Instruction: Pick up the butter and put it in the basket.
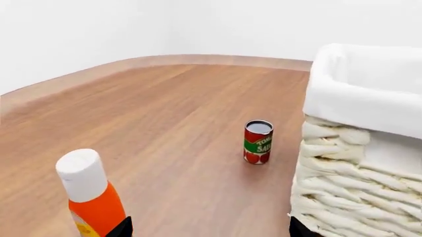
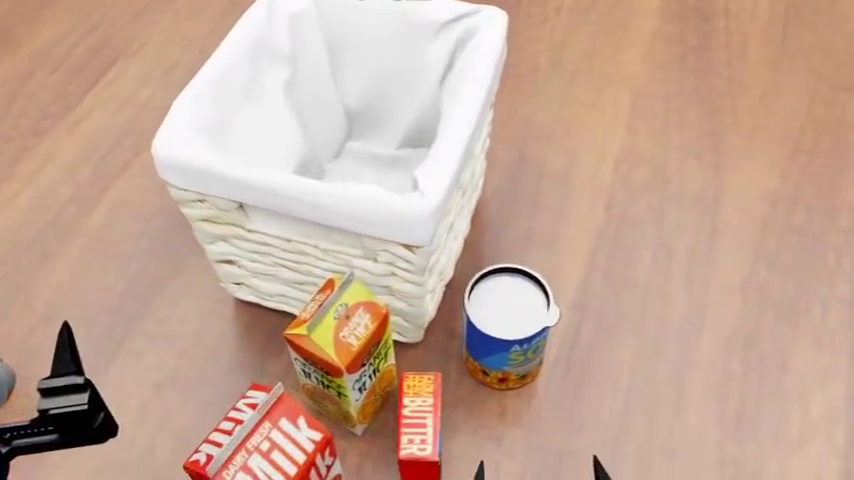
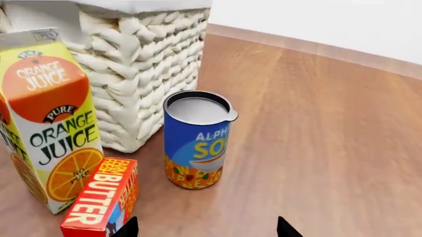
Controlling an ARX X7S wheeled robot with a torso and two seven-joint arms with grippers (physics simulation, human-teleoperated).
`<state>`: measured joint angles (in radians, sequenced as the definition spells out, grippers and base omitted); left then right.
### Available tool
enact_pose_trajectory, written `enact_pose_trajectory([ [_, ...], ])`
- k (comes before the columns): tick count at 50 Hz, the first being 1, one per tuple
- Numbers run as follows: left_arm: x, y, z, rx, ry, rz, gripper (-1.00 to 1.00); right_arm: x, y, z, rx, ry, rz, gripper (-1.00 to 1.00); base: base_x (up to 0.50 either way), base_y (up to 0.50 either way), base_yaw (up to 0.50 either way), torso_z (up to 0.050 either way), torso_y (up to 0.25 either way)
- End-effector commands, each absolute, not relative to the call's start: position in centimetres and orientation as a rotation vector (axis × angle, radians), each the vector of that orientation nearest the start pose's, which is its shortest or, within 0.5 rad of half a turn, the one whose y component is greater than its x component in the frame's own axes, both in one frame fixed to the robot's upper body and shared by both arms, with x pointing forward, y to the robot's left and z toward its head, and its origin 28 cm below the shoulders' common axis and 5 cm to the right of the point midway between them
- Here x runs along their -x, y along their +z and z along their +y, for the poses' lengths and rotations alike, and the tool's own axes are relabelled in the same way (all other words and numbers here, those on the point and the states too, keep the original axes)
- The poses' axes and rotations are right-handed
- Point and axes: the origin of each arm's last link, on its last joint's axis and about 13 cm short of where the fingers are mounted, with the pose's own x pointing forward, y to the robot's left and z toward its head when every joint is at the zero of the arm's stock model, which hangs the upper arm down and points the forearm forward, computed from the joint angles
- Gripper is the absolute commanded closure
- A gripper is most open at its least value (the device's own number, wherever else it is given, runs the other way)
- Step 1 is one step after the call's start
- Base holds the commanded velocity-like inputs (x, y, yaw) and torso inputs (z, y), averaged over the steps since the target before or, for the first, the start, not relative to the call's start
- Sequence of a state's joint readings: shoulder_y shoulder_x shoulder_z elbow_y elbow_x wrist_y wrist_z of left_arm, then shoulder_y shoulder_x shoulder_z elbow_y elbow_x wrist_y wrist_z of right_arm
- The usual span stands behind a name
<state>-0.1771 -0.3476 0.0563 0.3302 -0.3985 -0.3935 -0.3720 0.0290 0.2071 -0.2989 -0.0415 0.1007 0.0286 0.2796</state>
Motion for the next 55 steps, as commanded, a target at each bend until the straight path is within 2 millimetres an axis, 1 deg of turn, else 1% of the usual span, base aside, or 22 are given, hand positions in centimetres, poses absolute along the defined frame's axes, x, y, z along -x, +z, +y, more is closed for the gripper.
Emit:
enact_pose_trajectory([
  [1,-24.0,10.5,25.5,0.076,0.192,-0.074,-1.00,-21.2,2.2,-8.9,0.106,0.024,-0.030,-1.00,0.00,0.00,0.00,0.002,-0.250],
  [8,-24.0,10.6,25.6,0.102,0.198,-0.061,-1.00,-21.2,2.2,-8.8,0.105,0.025,-0.028,-1.00,0.00,0.00,0.00,0.000,-0.023],
  [14,-23.9,10.6,25.6,0.104,0.199,-0.059,-1.00,-21.5,1.7,-8.4,0.091,0.049,-0.003,-1.00,0.00,0.00,0.00,0.000,0.000],
  [24,-23.2,10.8,25.7,0.107,0.202,-0.055,-1.00,-20.3,1.5,-8.0,0.071,0.064,0.028,-1.00,0.00,0.00,0.00,0.000,0.000],
  [28,-23.0,10.7,25.7,0.104,0.202,-0.055,-1.00,-19.5,1.6,-7.7,0.072,0.068,0.043,-1.00,0.00,0.00,0.00,0.000,0.000],
  [32,-22.4,11.0,25.7,0.103,0.202,-0.056,-1.00,-18.7,1.7,-7.4,0.072,0.073,0.045,-1.00,0.00,0.00,0.00,0.000,0.000],
  [38,-22.5,11.0,25.7,0.106,0.204,-0.056,-1.00,-19.2,1.8,-6.7,0.070,0.105,0.044,-1.00,0.00,0.00,0.00,0.000,0.000],
  [44,-22.6,10.9,25.6,0.105,0.205,-0.054,-1.00,-20.2,2.0,-6.1,0.076,0.140,0.031,-1.00,0.00,0.00,0.00,0.000,0.000],
  [55,-22.7,10.8,25.5,0.103,0.202,-0.052,-1.00,-21.5,2.6,-5.8,0.075,0.164,0.003,-1.00,0.00,0.00,0.00,0.000,0.000],
])
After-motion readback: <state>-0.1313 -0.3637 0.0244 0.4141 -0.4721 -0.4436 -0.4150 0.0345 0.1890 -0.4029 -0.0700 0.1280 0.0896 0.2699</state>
